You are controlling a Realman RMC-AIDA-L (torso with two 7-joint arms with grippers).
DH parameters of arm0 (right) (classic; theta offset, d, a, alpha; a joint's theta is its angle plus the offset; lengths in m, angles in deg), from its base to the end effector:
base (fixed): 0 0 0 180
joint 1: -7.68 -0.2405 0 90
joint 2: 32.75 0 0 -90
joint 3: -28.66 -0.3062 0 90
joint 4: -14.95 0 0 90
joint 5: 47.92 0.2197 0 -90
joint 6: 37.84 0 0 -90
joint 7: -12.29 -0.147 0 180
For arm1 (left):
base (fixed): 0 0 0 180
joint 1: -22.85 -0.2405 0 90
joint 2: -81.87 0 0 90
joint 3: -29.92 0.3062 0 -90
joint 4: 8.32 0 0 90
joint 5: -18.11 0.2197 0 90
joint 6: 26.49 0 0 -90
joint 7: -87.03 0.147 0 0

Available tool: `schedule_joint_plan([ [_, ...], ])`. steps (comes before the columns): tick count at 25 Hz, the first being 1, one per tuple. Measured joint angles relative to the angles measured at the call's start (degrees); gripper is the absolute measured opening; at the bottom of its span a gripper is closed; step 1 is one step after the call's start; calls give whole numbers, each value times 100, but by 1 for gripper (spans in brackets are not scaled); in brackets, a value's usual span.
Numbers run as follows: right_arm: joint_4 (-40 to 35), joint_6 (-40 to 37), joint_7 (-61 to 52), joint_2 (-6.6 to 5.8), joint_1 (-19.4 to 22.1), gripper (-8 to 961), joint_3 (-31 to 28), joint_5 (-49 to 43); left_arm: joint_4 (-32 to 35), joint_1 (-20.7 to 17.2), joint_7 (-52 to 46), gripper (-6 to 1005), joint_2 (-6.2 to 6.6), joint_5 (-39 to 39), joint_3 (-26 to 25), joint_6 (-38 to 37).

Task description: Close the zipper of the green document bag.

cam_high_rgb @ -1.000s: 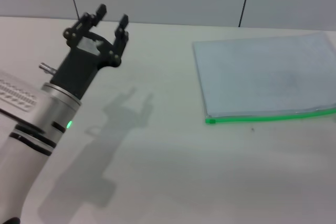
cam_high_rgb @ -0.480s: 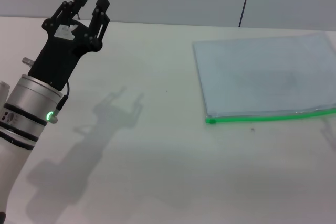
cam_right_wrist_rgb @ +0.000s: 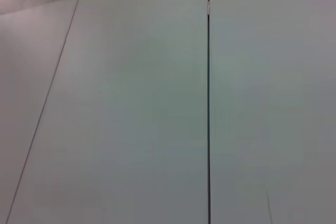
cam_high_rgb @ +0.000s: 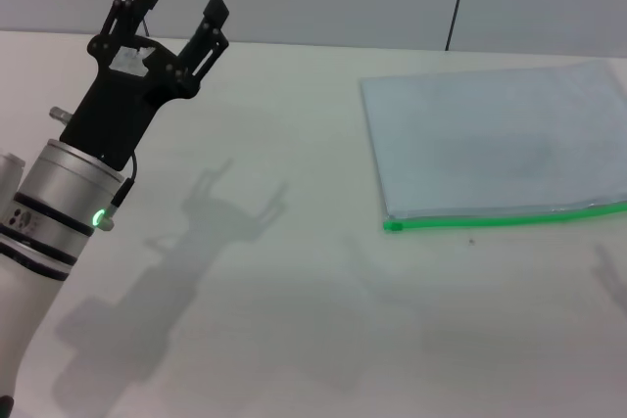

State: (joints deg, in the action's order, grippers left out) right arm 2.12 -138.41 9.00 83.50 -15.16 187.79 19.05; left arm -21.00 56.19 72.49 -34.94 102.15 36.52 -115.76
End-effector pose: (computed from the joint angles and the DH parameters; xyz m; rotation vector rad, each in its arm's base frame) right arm 0.3183 0.3067 -0.0121 -1.5402 0.0596 1.0917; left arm -0.2953 0.3635 -0.0415 -1.6971 -0.3294 -1.1424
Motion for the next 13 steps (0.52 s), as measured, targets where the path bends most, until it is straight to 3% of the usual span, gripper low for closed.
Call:
schedule_joint_plan([
  [4, 10, 0, 9, 0, -23, 884, 103, -1, -10, 8, -10, 865, 0, 14, 0, -64],
  [13, 13, 2, 8, 3, -36, 882, 150, -9, -27, 8, -78, 848, -5, 37, 0, -221],
])
